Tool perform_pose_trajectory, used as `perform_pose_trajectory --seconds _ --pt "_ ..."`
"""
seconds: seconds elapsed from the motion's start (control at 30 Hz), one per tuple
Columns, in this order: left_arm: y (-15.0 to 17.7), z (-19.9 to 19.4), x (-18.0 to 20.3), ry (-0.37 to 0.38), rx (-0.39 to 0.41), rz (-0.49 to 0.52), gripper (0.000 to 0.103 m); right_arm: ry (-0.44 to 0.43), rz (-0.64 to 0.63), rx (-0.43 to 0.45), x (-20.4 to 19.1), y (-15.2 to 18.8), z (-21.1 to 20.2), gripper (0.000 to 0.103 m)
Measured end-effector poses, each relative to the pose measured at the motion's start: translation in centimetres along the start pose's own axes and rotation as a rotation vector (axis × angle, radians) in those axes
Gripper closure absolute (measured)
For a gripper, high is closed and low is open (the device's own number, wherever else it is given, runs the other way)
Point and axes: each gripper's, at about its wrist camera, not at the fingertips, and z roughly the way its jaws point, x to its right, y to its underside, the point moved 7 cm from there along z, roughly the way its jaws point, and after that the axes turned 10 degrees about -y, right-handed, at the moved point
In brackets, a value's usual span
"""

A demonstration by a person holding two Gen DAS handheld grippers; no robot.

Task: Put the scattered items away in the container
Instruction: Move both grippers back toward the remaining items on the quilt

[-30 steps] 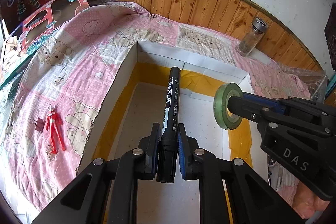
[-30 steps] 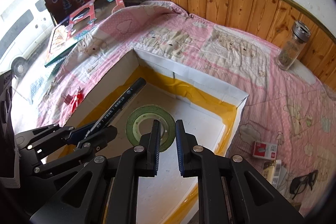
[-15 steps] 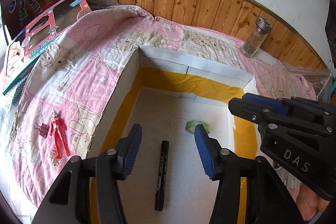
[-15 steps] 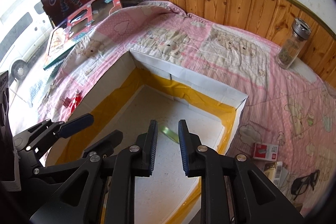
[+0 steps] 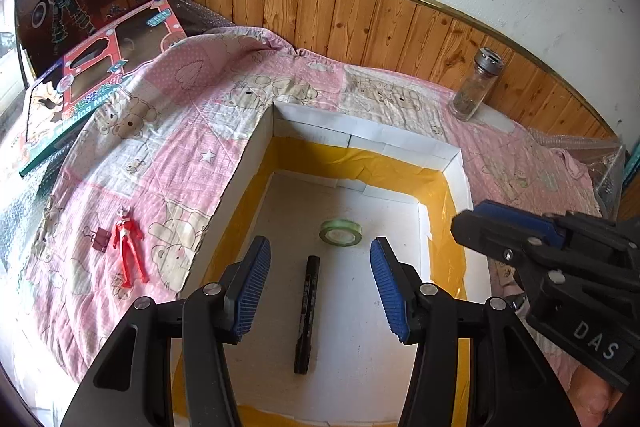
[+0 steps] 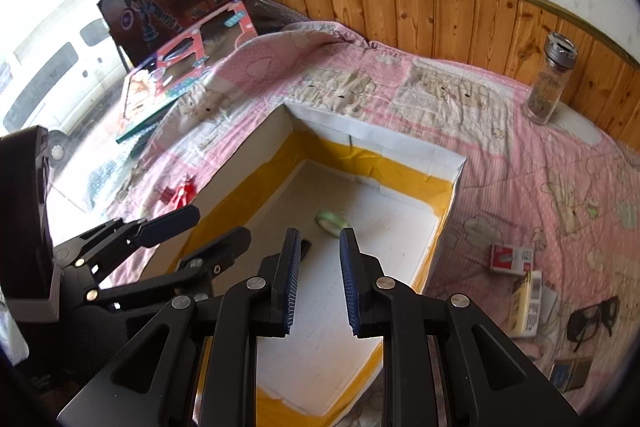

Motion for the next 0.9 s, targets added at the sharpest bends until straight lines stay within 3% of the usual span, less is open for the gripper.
perform_pose_trajectory --seconds 0.13,0.23,0.47,0.9 --pt "1.4 -2.1 -0.7 0.009 0.015 -0.006 0.049 -0.028 -0.007 0.024 -1.6 2.2 -1.8 0.081" --pt "2.7 -4.1 -1.2 0.063 0.034 -0.032 0.049 -0.05 -0.011 0.039 -2.7 3.8 -2.9 0.081" --pt "5.7 -7.8 -2.6 0.05 0.054 -0.042 0.049 -0.087 -0.017 0.073 -4.8 6.9 -5.3 0.081" --pt "9.2 -12.7 2.7 0.102 0.103 0.052 0.049 -0.102 0.048 0.128 -4.2 12.7 -10.1 0.081"
